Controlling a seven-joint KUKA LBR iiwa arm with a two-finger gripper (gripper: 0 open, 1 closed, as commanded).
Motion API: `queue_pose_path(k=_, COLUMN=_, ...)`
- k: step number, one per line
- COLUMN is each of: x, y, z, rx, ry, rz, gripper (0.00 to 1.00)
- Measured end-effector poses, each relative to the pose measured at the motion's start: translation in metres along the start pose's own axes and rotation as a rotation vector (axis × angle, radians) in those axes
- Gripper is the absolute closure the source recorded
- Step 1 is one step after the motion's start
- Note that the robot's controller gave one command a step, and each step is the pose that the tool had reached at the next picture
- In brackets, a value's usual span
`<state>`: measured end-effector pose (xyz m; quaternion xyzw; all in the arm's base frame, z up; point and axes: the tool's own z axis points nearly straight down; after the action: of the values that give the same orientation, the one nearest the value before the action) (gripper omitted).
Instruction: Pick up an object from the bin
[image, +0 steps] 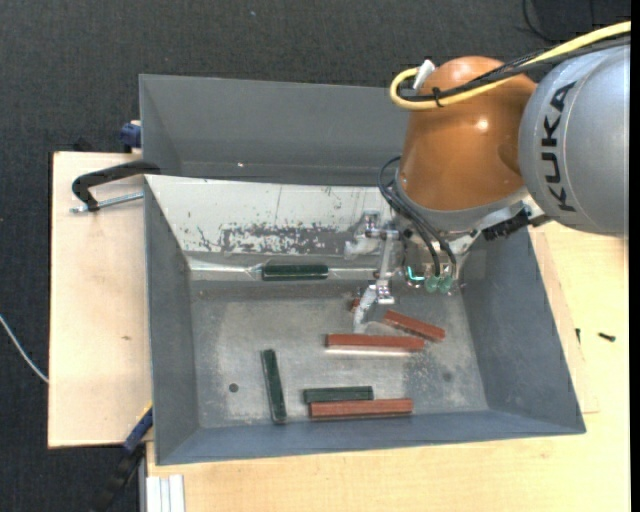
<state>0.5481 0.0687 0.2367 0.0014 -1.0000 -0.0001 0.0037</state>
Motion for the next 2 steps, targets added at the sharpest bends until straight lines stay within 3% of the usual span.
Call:
queue_pose_path(k=1, x=-0.001, y=0.0, z=-0.005, rx=-0.001, ry=-0.009, rz=0.002, gripper=0.0)
queue_pose_path(k=2, x=0.008, y=-0.04, z=0.064, rx=-0.001, ry=-0.013, rz=-0.035, gripper=0.0)
